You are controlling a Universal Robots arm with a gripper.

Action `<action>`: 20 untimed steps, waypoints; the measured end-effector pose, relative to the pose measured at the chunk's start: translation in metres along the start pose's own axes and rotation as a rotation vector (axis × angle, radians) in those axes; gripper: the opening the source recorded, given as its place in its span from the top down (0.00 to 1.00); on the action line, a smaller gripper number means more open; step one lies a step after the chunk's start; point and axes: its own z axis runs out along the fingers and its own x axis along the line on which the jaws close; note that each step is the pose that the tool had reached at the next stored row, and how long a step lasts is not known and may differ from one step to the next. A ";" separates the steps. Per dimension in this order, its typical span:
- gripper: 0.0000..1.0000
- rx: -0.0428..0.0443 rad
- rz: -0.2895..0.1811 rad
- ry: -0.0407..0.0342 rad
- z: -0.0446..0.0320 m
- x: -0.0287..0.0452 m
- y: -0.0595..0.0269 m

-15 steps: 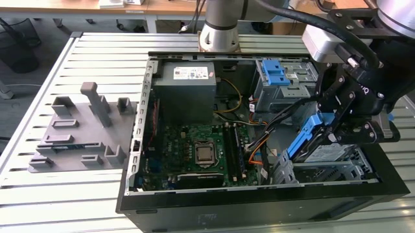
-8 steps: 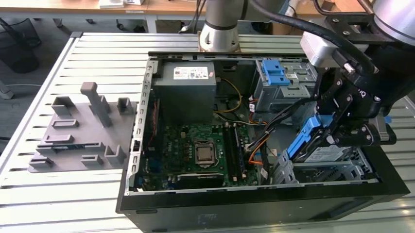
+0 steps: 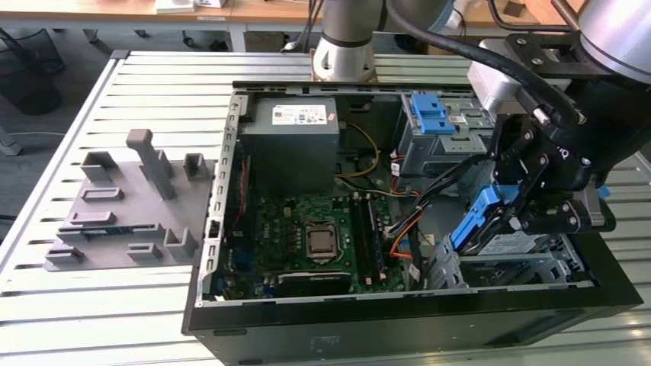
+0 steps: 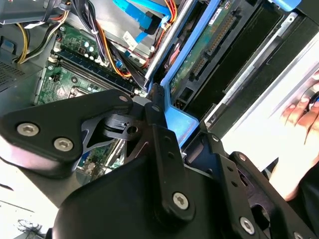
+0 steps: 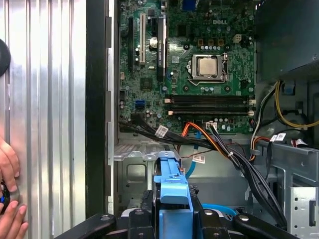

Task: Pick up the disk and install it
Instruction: 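Insert the disk into the insertion slot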

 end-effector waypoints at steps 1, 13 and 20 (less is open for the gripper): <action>0.64 0.0000 0.000 0.0000 0.0007 0.0000 0.0000; 0.64 0.0000 0.000 -0.0001 0.0034 0.0001 0.0000; 0.64 0.0000 0.000 0.0000 0.0050 0.0001 0.0000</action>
